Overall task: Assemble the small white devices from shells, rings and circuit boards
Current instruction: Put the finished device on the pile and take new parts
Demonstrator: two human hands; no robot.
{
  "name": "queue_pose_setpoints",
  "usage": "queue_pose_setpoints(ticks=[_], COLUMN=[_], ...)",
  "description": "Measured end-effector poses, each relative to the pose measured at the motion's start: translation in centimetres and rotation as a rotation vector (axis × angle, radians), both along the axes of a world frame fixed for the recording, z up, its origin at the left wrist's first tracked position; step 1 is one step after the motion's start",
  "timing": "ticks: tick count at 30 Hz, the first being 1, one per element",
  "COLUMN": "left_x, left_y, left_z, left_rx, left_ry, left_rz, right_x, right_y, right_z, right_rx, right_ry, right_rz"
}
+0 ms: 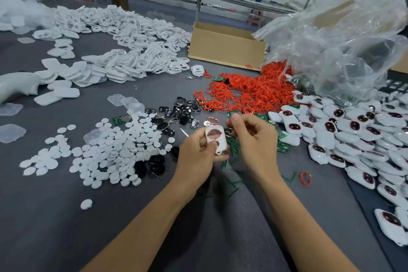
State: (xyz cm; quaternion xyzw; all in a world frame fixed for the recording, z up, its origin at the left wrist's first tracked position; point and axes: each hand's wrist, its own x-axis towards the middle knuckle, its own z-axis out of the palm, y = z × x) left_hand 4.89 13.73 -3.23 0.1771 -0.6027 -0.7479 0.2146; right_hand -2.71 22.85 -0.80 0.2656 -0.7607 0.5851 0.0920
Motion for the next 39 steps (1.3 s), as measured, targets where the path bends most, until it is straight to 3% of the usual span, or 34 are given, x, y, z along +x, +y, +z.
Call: queue_pose_setpoints(ticks=[2,7,11,14,18,20,22,26,30,33,36,39], left_x=[0.1,0.1,0.2,0.2,0.3,0.3,0.3,0.5,0.4,0.2,0.2,0.5], left_y=[0.2,0.2,0.0,0.1,0.1,0.2,0.3,0.2,0.1,0.2,0.1,0.0], left_z=[-0.2,-0.5,-0.5,-0.4,-0.2,0.0,0.0,0.1,0.2,0.1,0.1,0.4], left_rx=[-0.055,-0.087,-0.061,-0.04,-0.079,-0.097,-0.094,-0.086,-0.071,-0.052,-0.039,0.022], left_ry=[-0.029,-0.06,-0.053,-0.06,-0.044,-0.035,-0.033,-0.027,-0.034,-0.041,-0.04,-0.024], left_rz=[0.0,0.044,0.071,0.082,0.101,0.121,0.131,0.134,0.139,0.154,0.137,0.085], right_x=[-0.8,-3.1,-3.7,-3.9,-1.8,0.0,1.6,3.0,3.1,2.5,1.8,1.3], right_y=[-1.6,-7.5,-9.5,-8.2,-3.5,-1.3,-0.1,0.4,0.3,0.4,0.7,0.8], right_z=[1.2,2.5,2.6,3.6,4.8,4.4,3.8,3.2,2.8,2.4,2.3,2.0], right_rx=[0.142,0.82,0.997,0.791,-0.086,-0.446,-0.663,-0.891,-0.939,-0.845,-0.556,-0.129], right_ry=[0.085,0.127,0.179,0.042,-0.618,-0.859,-0.972,-1.123,-1.16,-1.064,-0.801,-0.366], right_rz=[0.017,0.218,0.223,0.249,0.664,0.847,0.931,0.905,0.896,0.78,0.609,0.34])
